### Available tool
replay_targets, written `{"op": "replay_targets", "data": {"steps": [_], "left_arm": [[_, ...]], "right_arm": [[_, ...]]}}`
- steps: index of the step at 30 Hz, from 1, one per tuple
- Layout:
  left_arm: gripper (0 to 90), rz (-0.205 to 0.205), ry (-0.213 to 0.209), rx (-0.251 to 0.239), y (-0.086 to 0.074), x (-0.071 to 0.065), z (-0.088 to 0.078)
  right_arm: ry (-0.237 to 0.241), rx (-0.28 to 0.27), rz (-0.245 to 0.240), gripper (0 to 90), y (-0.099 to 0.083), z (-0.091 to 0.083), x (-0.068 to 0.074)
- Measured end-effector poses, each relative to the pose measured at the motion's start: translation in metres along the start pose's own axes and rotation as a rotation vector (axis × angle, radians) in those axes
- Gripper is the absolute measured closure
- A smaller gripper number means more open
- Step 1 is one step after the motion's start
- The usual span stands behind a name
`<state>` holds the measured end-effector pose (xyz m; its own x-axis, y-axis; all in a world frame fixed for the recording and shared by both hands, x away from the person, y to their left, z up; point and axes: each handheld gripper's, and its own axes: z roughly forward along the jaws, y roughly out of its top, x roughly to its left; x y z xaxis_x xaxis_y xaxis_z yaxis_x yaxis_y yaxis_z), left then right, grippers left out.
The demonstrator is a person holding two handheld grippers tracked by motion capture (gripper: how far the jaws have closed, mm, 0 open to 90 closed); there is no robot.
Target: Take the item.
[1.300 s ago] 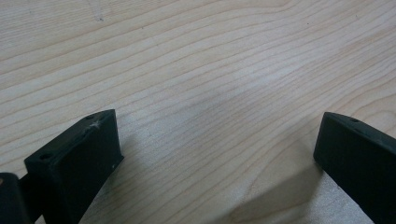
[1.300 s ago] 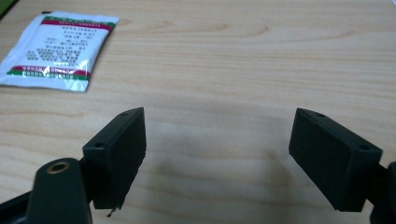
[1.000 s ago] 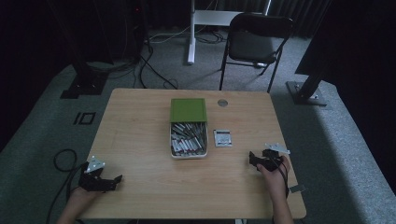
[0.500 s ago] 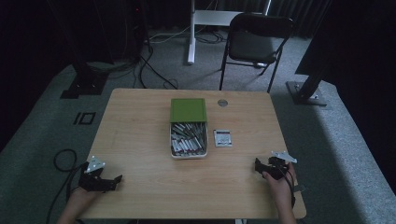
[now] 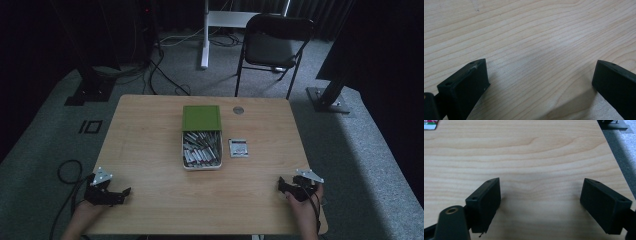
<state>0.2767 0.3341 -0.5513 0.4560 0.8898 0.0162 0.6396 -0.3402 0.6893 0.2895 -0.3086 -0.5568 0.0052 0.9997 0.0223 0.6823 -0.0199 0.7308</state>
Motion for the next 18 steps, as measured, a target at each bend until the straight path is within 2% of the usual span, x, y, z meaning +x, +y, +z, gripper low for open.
{"op": "replay_targets", "data": {"steps": [4,18], "left_arm": [[1.4,0.0,0.0,0.0,0.0,0.0,0.0],[1.4,0.0,0.0,0.0,0.0001,0.0001,0.0]], "right_arm": [[0.012,0.005,-0.015,12.9,-0.003,-0.0028,0.0001],[0.02,0.005,-0.023,12.8,-0.0037,-0.0034,0.0008]]}}
